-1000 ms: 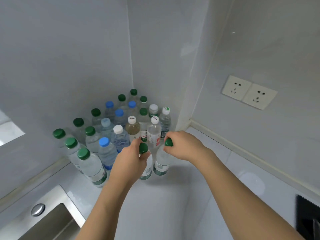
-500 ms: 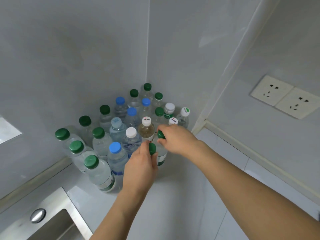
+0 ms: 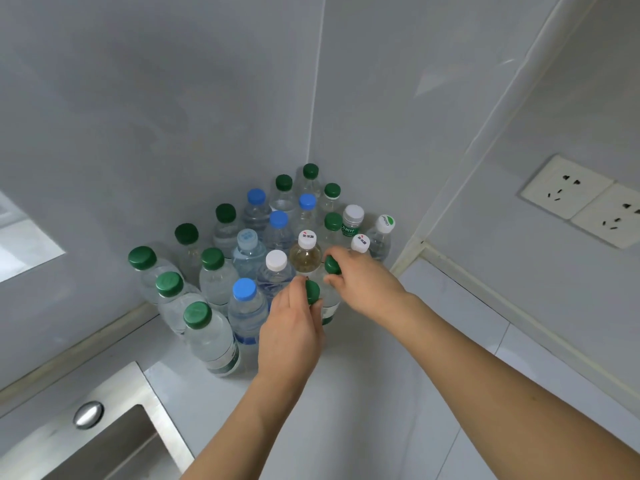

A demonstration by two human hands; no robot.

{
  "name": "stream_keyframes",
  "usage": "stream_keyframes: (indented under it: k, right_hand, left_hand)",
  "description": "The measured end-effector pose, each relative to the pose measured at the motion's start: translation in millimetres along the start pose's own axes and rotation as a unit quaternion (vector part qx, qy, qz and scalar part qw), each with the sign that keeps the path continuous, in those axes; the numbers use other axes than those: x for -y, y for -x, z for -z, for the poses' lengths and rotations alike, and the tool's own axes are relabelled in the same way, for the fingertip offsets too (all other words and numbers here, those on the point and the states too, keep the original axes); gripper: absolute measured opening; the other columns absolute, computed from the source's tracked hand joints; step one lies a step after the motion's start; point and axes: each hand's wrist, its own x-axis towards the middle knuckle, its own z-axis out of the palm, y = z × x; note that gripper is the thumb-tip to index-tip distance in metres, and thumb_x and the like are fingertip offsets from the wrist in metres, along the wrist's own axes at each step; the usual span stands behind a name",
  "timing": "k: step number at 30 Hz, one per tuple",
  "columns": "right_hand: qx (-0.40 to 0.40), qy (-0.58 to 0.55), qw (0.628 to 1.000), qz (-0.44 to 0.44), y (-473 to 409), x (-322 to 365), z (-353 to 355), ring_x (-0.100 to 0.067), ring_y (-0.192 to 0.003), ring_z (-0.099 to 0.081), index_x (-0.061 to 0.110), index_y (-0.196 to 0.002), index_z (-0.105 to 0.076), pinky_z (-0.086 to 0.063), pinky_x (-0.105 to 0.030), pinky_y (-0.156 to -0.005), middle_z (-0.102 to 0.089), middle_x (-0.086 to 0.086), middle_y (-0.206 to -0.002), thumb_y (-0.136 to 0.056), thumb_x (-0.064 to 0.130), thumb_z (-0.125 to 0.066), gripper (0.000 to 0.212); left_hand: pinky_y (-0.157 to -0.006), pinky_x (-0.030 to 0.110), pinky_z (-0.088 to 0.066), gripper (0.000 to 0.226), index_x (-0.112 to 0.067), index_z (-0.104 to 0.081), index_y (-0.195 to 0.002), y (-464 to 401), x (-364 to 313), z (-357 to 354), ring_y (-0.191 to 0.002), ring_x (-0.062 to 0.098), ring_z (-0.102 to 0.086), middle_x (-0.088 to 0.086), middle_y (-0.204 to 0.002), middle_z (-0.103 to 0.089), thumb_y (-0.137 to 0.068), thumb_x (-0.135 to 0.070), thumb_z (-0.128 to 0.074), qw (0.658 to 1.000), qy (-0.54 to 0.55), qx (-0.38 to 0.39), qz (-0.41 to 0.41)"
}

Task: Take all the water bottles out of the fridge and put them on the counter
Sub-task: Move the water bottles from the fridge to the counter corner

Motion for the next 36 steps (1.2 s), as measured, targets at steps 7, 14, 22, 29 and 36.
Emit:
stream_keyframes:
  k: [7, 14, 22, 29, 36]
  right_hand:
    - [-0.042, -0.069, 0.996, -0.03, 31.7, -7.0, -3.2, -0.03, -0.099, -0.061, 0.029, -0.147, -0.023, -0.052, -0.043, -0.082, -0.059, -0.007, -0.116, -0.095, 0.03, -0.054, 0.06]
    - [-0.09, -0.118, 0.986, -0.071, 96.8, -45.4, -1.7, -0.018, -0.13, -0.044, 0.021, -0.15, -0.025, -0.035, -0.028, -0.105, -0.042, -0.002, -0.145, -0.096, 0.031, -0.054, 0.062]
    - [-0.123, -0.109, 0.968, -0.191, 189.9, -117.3, 6.6, -0.011, -0.141, -0.028, 0.018, -0.151, -0.025, -0.022, -0.02, -0.111, -0.027, 0.004, -0.156, -0.098, 0.032, -0.051, 0.061]
    - [-0.157, -0.113, 0.936, -0.294, 290.4, -169.4, 14.1, -0.013, -0.142, -0.027, 0.019, -0.152, -0.022, -0.024, -0.025, -0.113, -0.025, 0.004, -0.157, -0.099, 0.031, -0.048, 0.06]
    - [-0.187, -0.116, 0.895, -0.387, 418.5, -204.3, 15.9, -0.016, -0.142, -0.028, 0.014, -0.151, -0.026, -0.026, -0.028, -0.114, -0.028, -0.001, -0.156, -0.099, 0.028, -0.048, 0.059]
  left_hand:
    - [-0.079, 0.038, -0.051, 0.045, -0.012, -0.038, -0.138, 3.6, -0.7, 0.7, -0.124, 0.023, -0.046, 0.001, -0.139, -0.046, -0.095, -0.021, -0.049, 0.999, -0.013, 0.001, -0.033]
    - [-0.117, 0.053, -0.019, 0.047, -0.002, -0.045, -0.133, 17.6, -19.2, -3.6, -0.145, 0.033, -0.02, 0.015, -0.153, -0.031, -0.088, -0.013, -0.052, 0.967, -0.079, -0.035, -0.239]
    - [-0.119, 0.047, -0.013, 0.053, -0.005, -0.039, -0.143, 46.7, -99.6, -62.0, -0.146, 0.031, -0.018, 0.01, -0.156, -0.028, -0.098, -0.032, -0.038, 0.933, -0.076, 0.086, -0.341]
    - [-0.118, 0.044, -0.015, 0.059, -0.004, -0.038, -0.143, 88.8, -176.1, -109.4, -0.145, 0.033, -0.023, 0.011, -0.154, -0.032, -0.097, -0.039, -0.027, 0.894, -0.117, 0.162, -0.4]
    - [-0.118, 0.043, -0.013, 0.059, -0.002, -0.037, -0.144, 166.8, -262.1, -140.9, -0.144, 0.034, -0.024, 0.014, -0.153, -0.033, -0.098, -0.038, -0.03, 0.85, -0.111, 0.19, -0.478]
